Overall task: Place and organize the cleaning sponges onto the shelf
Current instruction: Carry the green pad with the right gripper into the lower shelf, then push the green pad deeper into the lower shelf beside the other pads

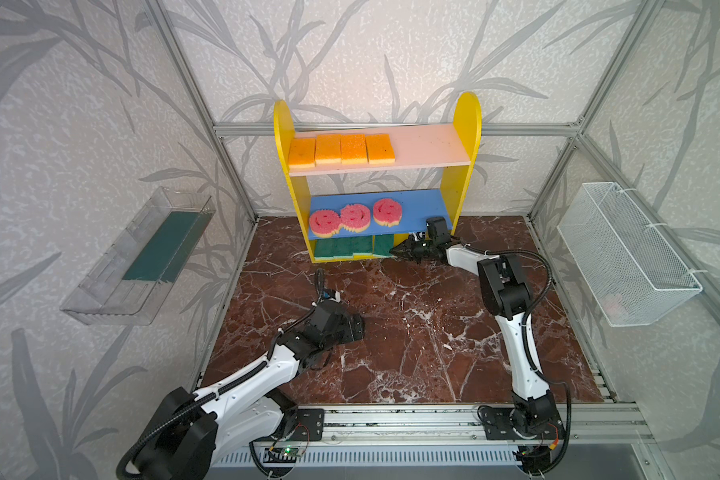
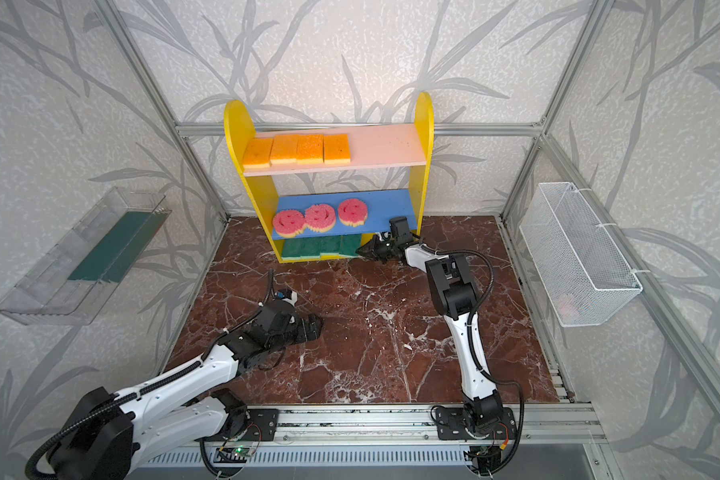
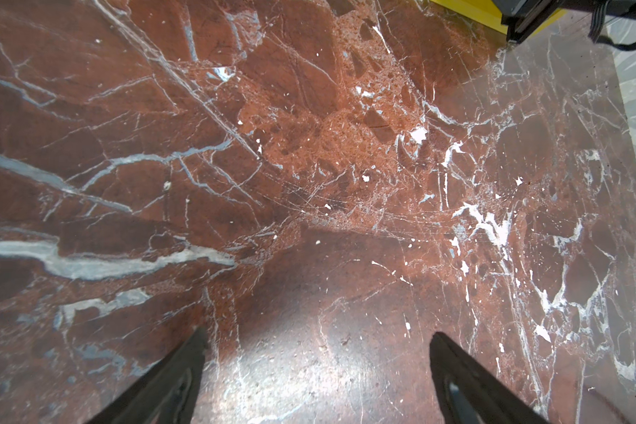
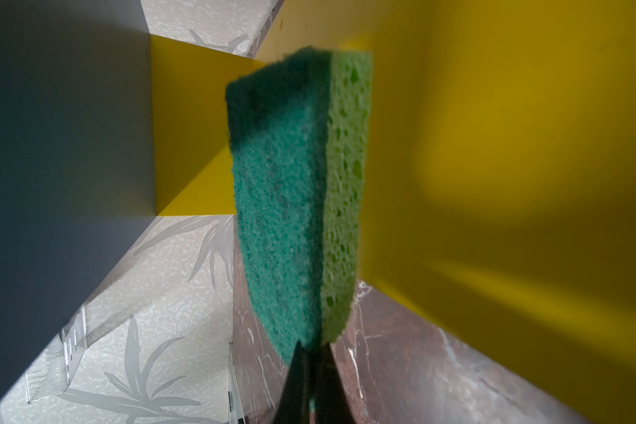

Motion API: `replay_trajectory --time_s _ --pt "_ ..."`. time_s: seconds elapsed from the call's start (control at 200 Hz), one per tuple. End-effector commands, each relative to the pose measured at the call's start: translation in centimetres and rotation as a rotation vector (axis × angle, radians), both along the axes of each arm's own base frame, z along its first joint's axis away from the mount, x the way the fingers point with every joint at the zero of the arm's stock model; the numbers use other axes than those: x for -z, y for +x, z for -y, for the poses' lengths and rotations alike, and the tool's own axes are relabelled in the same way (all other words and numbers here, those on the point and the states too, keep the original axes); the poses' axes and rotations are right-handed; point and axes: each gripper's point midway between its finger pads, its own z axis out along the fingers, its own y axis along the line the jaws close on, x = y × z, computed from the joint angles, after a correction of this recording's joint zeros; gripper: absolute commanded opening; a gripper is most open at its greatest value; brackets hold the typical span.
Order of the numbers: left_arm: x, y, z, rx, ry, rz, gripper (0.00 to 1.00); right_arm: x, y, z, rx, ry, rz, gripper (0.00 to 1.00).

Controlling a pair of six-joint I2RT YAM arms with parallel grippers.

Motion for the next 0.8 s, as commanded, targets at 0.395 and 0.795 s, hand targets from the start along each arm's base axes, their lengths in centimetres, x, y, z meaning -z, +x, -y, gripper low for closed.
replay_trajectory --time_s 0.395,0.795 --pt "-0.3 0.1 -0.9 -0.015 0.048 0.0 0.96 1.9 2.2 1.1 0.009 -0.041 -0.003 0.0" --pt "-0.1 0.5 -0.5 -0.01 0.054 -0.012 0.96 2.1 2.9 1.8 0.021 -0.075 0.004 0.13"
